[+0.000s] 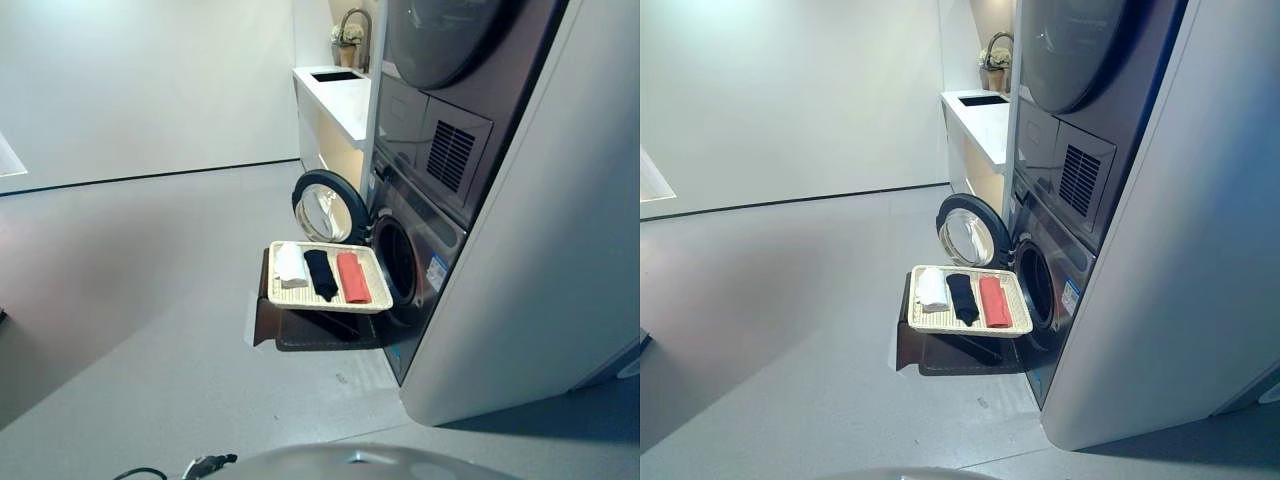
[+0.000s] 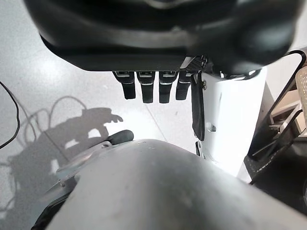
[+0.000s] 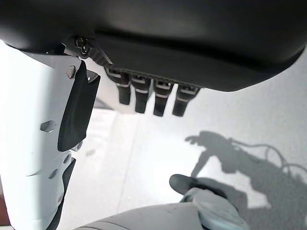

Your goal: Pick up the clothes and place them into the washing machine

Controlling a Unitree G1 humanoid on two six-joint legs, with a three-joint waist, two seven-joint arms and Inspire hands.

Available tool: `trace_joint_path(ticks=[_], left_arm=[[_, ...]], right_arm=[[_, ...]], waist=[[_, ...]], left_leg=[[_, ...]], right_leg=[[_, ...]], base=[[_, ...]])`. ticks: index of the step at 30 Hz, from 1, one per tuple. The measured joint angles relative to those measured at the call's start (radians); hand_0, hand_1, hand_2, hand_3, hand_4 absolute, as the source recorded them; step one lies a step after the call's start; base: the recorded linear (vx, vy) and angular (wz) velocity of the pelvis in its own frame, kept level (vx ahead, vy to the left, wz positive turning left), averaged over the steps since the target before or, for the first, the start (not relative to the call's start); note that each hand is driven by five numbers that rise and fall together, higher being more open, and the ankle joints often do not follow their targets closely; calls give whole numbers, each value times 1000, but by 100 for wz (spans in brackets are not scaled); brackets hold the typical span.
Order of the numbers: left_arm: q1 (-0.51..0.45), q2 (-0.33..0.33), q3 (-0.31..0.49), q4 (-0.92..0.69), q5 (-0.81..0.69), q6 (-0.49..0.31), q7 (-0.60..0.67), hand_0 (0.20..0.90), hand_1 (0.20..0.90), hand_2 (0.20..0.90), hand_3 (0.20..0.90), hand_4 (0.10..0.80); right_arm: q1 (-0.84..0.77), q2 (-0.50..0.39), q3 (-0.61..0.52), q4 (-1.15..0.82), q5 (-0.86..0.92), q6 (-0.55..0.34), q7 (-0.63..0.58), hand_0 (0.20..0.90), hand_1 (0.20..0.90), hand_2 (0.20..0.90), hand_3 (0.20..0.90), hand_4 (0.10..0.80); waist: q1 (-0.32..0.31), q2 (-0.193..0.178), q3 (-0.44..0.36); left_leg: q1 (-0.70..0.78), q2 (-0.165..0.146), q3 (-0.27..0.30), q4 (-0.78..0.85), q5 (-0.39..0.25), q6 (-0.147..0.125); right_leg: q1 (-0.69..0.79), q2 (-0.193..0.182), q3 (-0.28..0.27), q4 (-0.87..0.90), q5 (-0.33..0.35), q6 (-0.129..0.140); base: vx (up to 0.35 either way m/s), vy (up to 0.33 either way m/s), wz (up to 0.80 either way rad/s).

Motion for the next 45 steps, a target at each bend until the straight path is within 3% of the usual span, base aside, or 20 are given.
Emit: trace_joint_path(ticks=[9,14,19,21,22,26,27,28,29,31,32,33,34,35,36,38,39,41,42,45], left_arm=[[-7,0,-1,-5,-36,-1,3,900,900,900,900,800],[-32,-2,-3,-10,-39,-1,7,900,900,900,900,800],[-85,10,-4,-13,-39,-2,14,900,900,900,900,800],[-98,11,-6,-11,-39,-3,15,900,900,900,900,800],[-100,11,-4,-1,-39,-1,17,900,900,900,900,800],[-133,4,0,9,-39,-5,18,900,900,900,900,800],[-146,1,2,20,-40,-4,17,900,900,900,900,800],[-155,-5,5,32,-45,-2,10,900,900,900,900,800],[-150,-17,7,39,-56,0,24,900,900,900,900,800],[-149,-19,4,39,-56,-5,33,900,900,900,900,800],[-141,-17,5,44,-56,-6,38,900,900,900,900,800],[-130,-22,0,31,-61,-9,42,900,900,900,900,800],[-123,-10,-5,34,-70,-20,43,900,900,900,900,800],[-129,-28,-13,33,-79,-22,42,900,900,900,900,800],[-119,-41,-16,23,-87,-19,38,900,900,900,900,800],[-109,-58,-29,13,-106,-16,35,900,900,900,900,800],[-122,-62,-38,9,-111,-17,39,900,900,900,900,800],[-139,-65,-38,1,-130,-33,40,900,900,900,900,800],[-167,-65,-40,-17,-136,-45,43,900,900,900,900,800],[-194,-54,-36,-40,-154,-56,61,900,900,900,900,800]], right_arm=[[-10,-1,0,1,1,1,-2,900,900,900,900,800],[-55,1,1,3,1,1,-1,900,900,900,900,800],[-68,5,-2,4,33,-4,-1,900,900,900,900,800],[-81,7,-10,5,60,-9,0,900,900,900,900,800],[-92,10,-27,-4,67,-23,-1,900,900,900,900,800],[-105,28,-51,-15,67,-24,1,900,900,900,900,800],[-99,38,-62,-5,65,-24,-2,900,900,900,900,800],[-101,38,-64,6,65,-22,-3,900,900,900,900,800],[-111,28,-86,-12,71,-22,-2,900,900,900,900,800],[-107,6,-81,-31,61,-24,-3,900,900,900,900,800],[-85,6,-80,-21,58,-17,-1,900,900,900,900,800],[-53,8,-80,-3,58,-3,1,900,900,900,900,800],[-19,15,-79,6,57,6,1,900,900,900,900,800],[-3,8,-80,12,57,4,-1,900,900,900,900,800],[-5,1,-77,6,58,8,-1,900,900,900,900,800],[-2,-10,-49,-19,58,0,-2,900,900,900,900,800],[-21,-16,-36,-42,58,-2,-4,900,900,900,900,800],[-71,-12,-9,-50,59,-5,-6,900,900,900,900,800],[-94,-7,-3,-43,59,-2,-10,900,900,900,900,800],[-188,7,9,-47,61,-6,-15,900,900,900,900,800]], waist=[[23,-1,-1],[24,0,25],[18,-39,72],[15,-34,103],[3,-25,108],[-34,-27,110],[-70,-45,122],[-86,-42,140],[-76,-14,143],[-106,31,146],[-124,18,135],[-128,26,104],[-143,5,70],[-140,25,71],[-121,26,74],[-104,23,66],[-89,14,69],[-62,-16,87],[-44,-42,104],[1,-92,168]], left_leg=[[-38,-11,6,6,3,5],[-53,-25,14,13,-2,18],[-52,-92,-7,67,-42,64],[-41,-99,-38,76,-61,88],[-40,-84,-54,65,-63,97],[-86,-54,-100,44,-79,87],[-102,-65,-108,128,-90,108],[-104,-65,-109,177,-122,74],[-82,-51,-117,164,-135,87],[-80,-11,-134,169,-159,55],[-59,-1,-154,150,-173,39],[-47,14,-180,133,-184,34],[-48,17,-206,149,-208,-17],[-78,32,-223,314,-261,-70],[-137,34,-213,555,-295,-102],[-197,8,-227,875,-202,-133],[-214,-17,-225,934,-103,-139],[-234,-44,-174,978,-48,-123],[-253,-48,-119,979,-66,-90],[-335,-51,-34,728,-84,-60]], right_leg=[[-51,-8,4,22,-2,-2],[-110,-22,14,116,-46,12],[-177,-92,-6,344,-148,49],[-265,-102,-9,527,-157,56],[-302,-89,-23,553,-171,32],[-337,-49,-52,261,-136,33],[-304,-58,-64,151,-46,53],[-290,-69,-70,160,58,74],[-368,-55,-61,303,27,51],[-399,-17,-60,239,37,58],[-398,-19,-49,198,41,63],[-401,-12,-26,261,21,32],[-390,-7,-7,267,-7,9],[-368,22,-25,260,18,-41],[-342,36,-29,252,13,-60],[-284,58,-32,219,18,-96],[-264,64,-22,207,8,-115],[-219,61,0,180,8,-135],[-215,54,32,171,23,-137],[-163,51,141,139,19,-152]], base=[[25,66,-2],[148,111,-3],[174,75,11],[328,-33,-12],[383,-95,-6],[389,-102,45],[400,-105,69],[529,-158,32],[418,-163,-12],[429,-203,2],[401,-208,69],[509,-286,107],[269,-185,109],[362,-259,73],[358,-275,25],[335,-270,-9],[459,-287,-16],[361,-166,-18],[349,-24,-9],[436,47,-3]])
